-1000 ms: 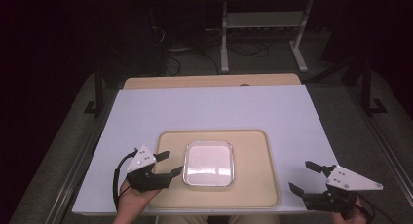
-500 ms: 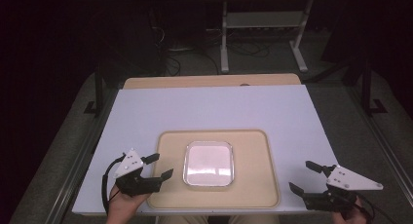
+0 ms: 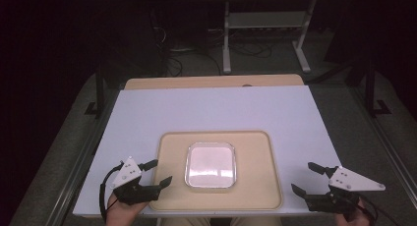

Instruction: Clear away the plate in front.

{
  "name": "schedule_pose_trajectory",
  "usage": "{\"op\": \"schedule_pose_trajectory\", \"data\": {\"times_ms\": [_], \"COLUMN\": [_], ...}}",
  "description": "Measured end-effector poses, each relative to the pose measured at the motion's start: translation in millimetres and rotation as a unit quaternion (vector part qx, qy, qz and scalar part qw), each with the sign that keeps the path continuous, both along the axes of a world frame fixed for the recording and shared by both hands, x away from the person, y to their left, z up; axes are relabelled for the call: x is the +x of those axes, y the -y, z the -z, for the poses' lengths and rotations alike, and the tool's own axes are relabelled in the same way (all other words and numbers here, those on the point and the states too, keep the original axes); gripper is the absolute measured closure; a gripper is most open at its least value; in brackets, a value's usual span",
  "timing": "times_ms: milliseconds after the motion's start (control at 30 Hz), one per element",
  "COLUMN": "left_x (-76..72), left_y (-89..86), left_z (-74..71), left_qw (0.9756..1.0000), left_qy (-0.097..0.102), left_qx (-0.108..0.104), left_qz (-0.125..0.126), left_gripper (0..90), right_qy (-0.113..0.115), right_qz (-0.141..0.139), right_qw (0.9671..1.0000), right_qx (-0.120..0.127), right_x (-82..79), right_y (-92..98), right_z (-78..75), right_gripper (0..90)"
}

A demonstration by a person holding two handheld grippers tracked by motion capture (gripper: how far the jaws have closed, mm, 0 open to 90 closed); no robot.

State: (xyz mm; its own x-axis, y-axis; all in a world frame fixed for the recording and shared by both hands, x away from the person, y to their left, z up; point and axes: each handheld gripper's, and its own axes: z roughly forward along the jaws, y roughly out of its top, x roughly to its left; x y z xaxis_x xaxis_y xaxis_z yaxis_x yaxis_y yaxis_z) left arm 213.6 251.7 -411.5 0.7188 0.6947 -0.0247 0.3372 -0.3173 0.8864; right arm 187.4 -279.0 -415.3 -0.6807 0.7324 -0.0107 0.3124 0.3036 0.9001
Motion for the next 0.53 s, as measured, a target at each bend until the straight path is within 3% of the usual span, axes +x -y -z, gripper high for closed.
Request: {"op": "schedule_pose_trajectory", "data": {"times_ms": [333,533], "left_x": [1.9,3.5], "left_y": [-5.3,-6.8], "left_z": [-1.1,-0.1], "left_qw": [0.9997,0.9997], "left_qy": [0.005,0.002], "left_qx": [-0.018,-0.016], "left_qz": [-0.017,-0.02], "left_gripper": [26.4,26.3], "right_qy": [-0.004,-0.002], "right_qz": [-0.011,-0.014], "right_qw": [0.9999,0.9999], "right_qx": [-0.006,-0.01], "right_x": [1.3,0.9], "right_y": [-2.2,-3.3], "right_z": [0.5,0.5], "right_gripper": [12.9,12.9]}}
